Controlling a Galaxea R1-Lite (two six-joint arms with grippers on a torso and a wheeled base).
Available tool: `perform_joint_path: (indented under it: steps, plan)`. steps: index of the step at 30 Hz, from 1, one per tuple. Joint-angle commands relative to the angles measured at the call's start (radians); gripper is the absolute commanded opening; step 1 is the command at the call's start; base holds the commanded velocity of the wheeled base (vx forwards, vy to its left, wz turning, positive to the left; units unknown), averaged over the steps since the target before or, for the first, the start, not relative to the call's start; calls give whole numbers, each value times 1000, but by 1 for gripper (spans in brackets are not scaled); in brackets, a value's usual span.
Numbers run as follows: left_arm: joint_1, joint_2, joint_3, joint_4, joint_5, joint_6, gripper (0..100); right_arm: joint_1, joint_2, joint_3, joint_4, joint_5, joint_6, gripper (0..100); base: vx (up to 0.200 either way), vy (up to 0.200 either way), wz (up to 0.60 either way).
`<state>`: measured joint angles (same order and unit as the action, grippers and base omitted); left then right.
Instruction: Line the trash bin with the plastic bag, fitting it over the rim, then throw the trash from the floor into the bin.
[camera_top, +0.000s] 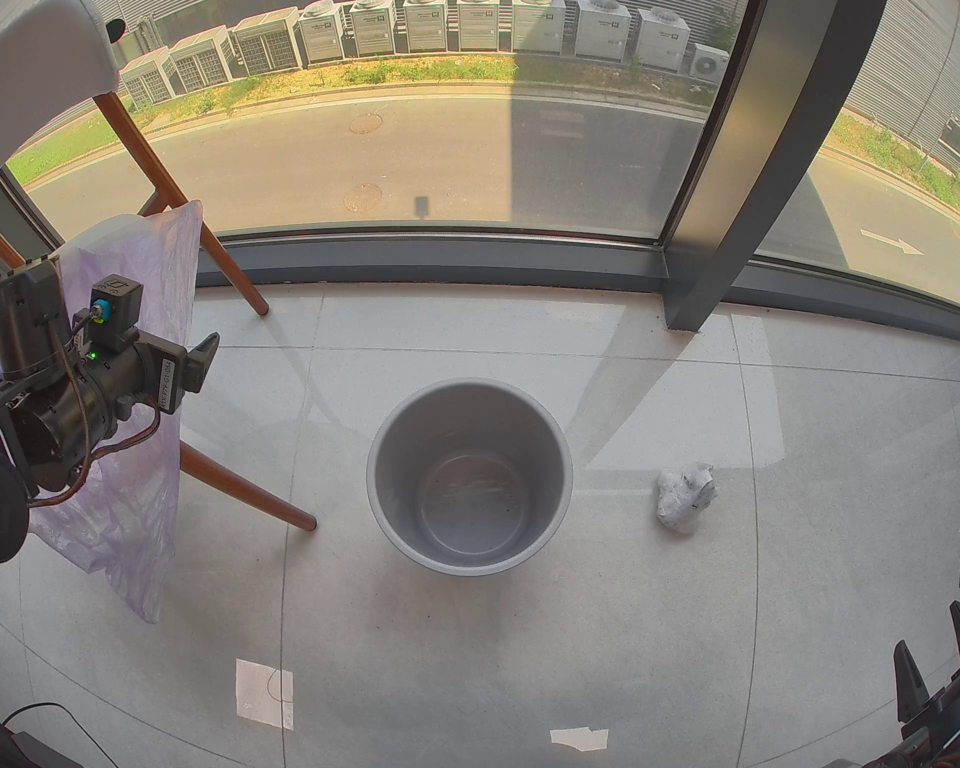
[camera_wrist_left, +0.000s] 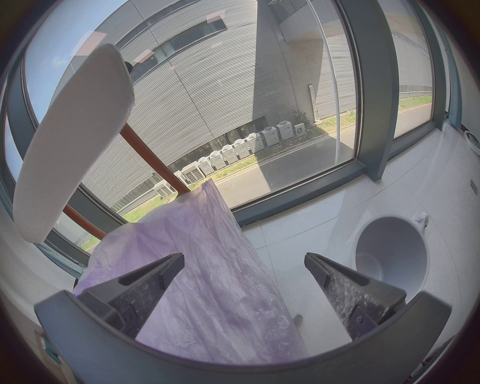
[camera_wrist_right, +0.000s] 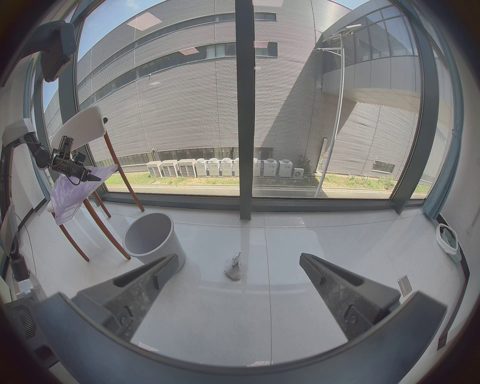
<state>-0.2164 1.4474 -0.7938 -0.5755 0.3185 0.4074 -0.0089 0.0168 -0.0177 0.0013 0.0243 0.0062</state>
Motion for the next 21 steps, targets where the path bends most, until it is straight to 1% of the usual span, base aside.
perform_joint_path:
  steps: [1, 9, 12, 13, 21]
  plan:
    - [0, 44, -2, -1, 5, -12, 100, 0, 2, 15, 0, 0, 1, 100, 0, 0, 0]
    - [2, 70, 15, -1, 7, -19, 100, -2, 2, 15, 0, 0, 1, 100, 0, 0, 0]
    - [2, 70, 24, -1, 10, -36, 100, -2, 2, 16, 0, 0, 1, 100, 0, 0, 0]
    - [2, 70, 24, -1, 11, -39, 0, -2, 2, 16, 0, 0, 1, 100, 0, 0, 0]
    - [3, 70, 28, 2, 14, -78, 0, 1, -1, 16, 0, 0, 1, 100, 0, 0, 0]
